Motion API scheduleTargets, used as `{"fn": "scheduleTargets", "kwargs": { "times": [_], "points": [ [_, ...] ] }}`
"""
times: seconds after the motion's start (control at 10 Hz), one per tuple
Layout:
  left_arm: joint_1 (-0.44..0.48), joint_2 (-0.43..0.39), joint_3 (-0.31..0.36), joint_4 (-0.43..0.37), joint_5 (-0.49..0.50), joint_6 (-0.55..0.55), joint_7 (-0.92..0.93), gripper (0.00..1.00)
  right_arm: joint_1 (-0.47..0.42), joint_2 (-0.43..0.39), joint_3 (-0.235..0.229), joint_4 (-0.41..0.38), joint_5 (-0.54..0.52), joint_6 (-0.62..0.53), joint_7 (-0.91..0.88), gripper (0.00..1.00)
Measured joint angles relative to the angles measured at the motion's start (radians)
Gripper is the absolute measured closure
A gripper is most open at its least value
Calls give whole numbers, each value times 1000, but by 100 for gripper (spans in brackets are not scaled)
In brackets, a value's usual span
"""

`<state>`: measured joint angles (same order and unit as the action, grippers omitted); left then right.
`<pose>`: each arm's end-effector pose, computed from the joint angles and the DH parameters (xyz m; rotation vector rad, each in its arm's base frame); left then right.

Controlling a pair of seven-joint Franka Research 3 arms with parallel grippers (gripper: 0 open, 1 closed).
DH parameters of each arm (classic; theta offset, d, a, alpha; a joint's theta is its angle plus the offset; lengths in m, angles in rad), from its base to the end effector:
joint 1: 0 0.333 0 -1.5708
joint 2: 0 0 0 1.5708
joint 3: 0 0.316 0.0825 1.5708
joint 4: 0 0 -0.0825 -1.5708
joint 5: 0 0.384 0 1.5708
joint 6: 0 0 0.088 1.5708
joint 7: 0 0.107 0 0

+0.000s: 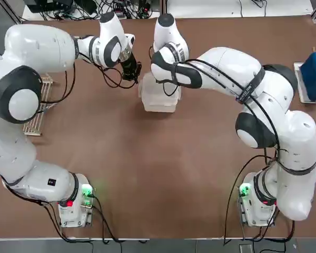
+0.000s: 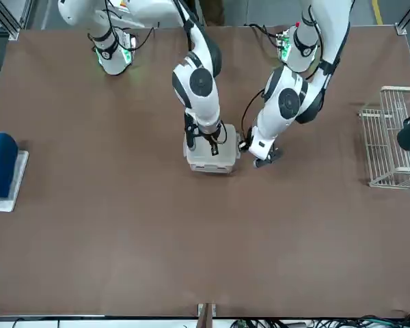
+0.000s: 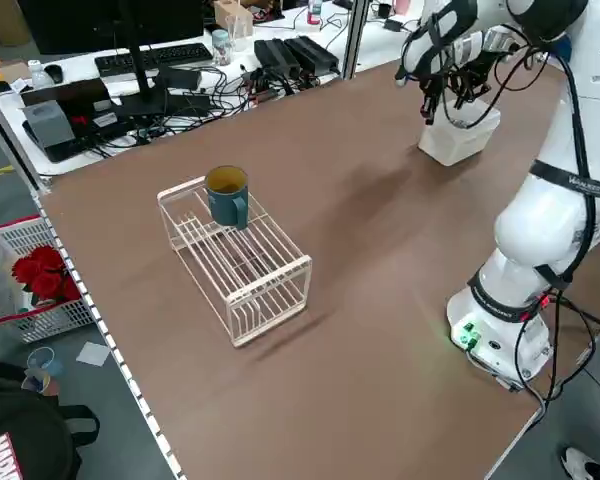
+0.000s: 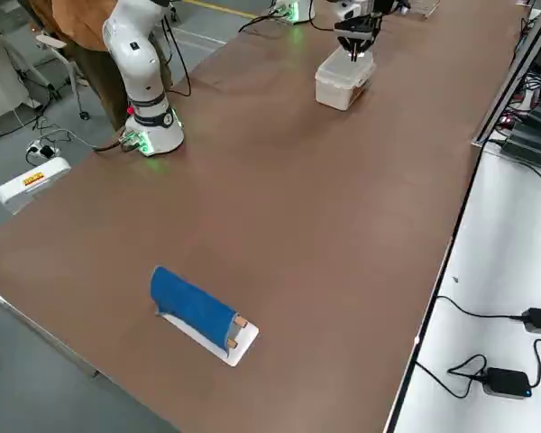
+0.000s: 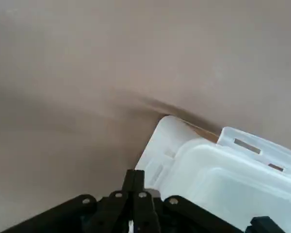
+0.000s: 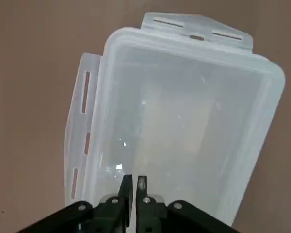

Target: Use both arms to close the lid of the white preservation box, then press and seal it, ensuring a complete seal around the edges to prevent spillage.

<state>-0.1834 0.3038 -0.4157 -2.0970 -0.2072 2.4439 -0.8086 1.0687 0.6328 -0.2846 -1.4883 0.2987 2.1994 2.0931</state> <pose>0.4875 -0.3269 0.2938 2.8466 0.5560 -0.1771 0.4765 0.5413 0.3225 -2.3002 1.9592 0.1082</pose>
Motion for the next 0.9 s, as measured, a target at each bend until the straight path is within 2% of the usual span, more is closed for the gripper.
{"fn": "scheduleTargets", "kwargs": {
  "times": [0.2, 0.9],
  "points": [
    [-11, 22, 0, 0, 0, 35, 0, 99, -1, 0, 0, 0, 0, 1, 0, 91],
    [-41, 31, 0, -1, 0, 38, -17, 99, -6, 0, -1, 0, 0, 3, -7, 91]
  ]
}}
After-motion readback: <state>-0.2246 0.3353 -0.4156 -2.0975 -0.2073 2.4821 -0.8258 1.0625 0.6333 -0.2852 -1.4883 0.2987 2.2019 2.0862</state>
